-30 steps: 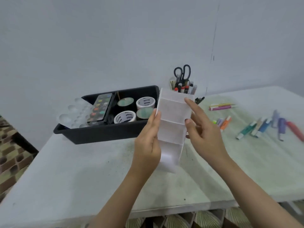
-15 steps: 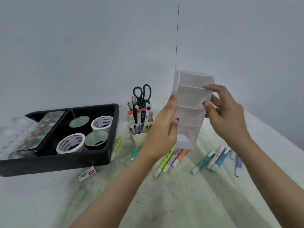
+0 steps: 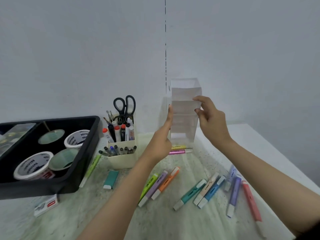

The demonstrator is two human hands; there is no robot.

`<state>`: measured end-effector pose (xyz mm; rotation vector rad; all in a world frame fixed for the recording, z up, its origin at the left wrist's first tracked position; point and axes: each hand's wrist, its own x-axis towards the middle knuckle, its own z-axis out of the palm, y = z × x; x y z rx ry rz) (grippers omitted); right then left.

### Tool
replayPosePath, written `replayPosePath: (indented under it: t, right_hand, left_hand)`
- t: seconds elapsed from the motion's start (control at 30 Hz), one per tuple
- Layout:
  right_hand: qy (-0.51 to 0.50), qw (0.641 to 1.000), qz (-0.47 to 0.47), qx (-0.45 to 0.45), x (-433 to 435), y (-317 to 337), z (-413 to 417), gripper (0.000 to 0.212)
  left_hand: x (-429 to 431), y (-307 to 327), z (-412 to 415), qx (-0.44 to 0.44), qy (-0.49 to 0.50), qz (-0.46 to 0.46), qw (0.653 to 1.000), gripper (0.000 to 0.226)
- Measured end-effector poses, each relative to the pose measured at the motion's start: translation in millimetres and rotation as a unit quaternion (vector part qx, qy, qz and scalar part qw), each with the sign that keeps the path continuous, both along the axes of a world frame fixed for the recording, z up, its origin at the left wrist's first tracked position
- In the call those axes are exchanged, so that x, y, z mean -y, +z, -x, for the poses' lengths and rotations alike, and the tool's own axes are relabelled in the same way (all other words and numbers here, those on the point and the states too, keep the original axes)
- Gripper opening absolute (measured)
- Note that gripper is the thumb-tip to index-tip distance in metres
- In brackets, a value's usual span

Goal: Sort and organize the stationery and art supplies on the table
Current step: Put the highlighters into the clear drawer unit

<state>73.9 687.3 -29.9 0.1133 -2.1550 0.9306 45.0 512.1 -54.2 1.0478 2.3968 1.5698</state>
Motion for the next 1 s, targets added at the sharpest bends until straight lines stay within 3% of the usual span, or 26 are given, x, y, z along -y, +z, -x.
replayPosePath:
  t: [0.43, 1.0]
  right_hand:
    - [0.031, 0.999, 0.012, 0.03, -4, -34, 42, 0.031]
    - [0.01, 0.999, -0.014, 0.04, -13, -31, 25, 0.033]
  left_hand:
    - [-9, -27, 24, 0.02, 0.061, 0.04, 0.997, 0.105]
    - [-11, -38, 17, 0.027, 0.038, 0.031, 0.998, 0.107]
